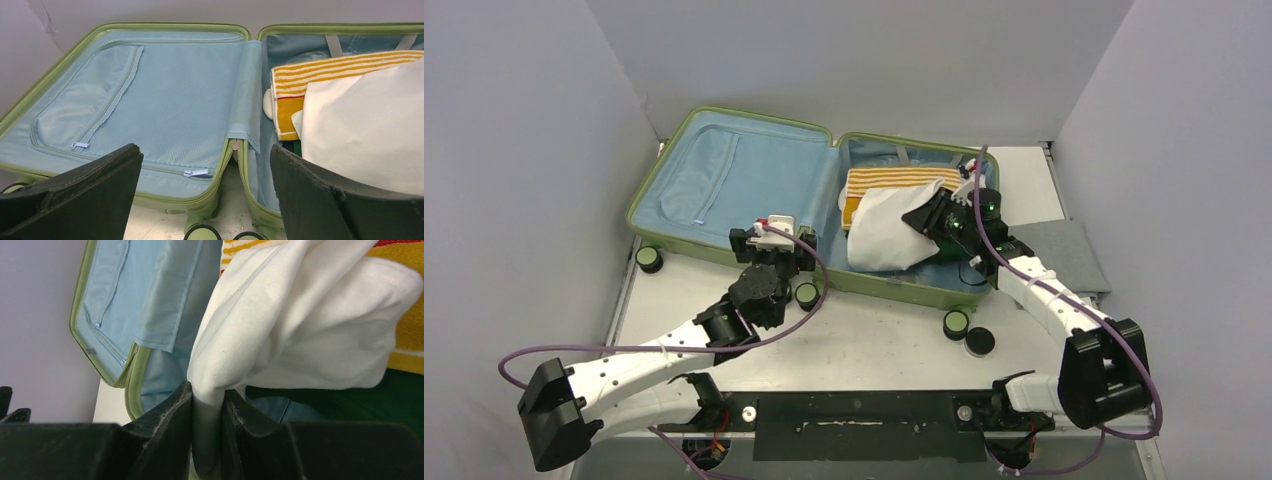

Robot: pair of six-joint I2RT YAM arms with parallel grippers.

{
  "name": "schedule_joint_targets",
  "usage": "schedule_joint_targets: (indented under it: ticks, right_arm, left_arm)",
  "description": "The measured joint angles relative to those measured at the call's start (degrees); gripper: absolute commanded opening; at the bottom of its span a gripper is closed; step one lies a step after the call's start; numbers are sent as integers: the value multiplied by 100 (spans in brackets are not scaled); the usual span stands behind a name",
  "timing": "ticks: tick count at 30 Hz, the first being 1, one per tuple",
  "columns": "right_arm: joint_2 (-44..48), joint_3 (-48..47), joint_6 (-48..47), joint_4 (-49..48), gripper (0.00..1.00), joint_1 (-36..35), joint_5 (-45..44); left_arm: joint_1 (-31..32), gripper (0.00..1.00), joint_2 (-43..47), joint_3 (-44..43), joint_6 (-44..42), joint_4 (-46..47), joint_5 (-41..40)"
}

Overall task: Pack the luggage
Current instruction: Place the clothes in the luggage.

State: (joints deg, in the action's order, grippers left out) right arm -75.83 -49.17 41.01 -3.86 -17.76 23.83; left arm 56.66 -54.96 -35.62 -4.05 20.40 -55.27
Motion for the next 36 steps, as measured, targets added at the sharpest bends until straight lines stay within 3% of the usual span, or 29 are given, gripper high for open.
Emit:
schedule_joint_targets:
  ticks: [8,22,24,28,30,33,36]
  right_arm:
    - [647,260,389,-223,0,247,170]
    - [1261,1156,315,916,0,1143,247]
    - [1314,1217,291,1071,12,1187,227]
    - [1405,1231,210,1322,54,1248,129]
    - [1449,1215,151,1515,68,1248,13]
    - [1458,1117,59,1808,79,1270,-205]
    - [1453,988,31,2004,83,1362,-385]
  left_arm:
    - [-177,97,-153,0,236,-103,199]
    - [-201,97,-417,-2,404,-245,487]
    - [-201,97,-466,-2,452,-286,551]
    - [-201,97,-546,-13,525,-389,649]
    - [-201,97,-570,-13,540,-411,669]
    - [-201,97,-592,-13,544,-437,693]
    - [-201,97,-610,-17,555,-442,723]
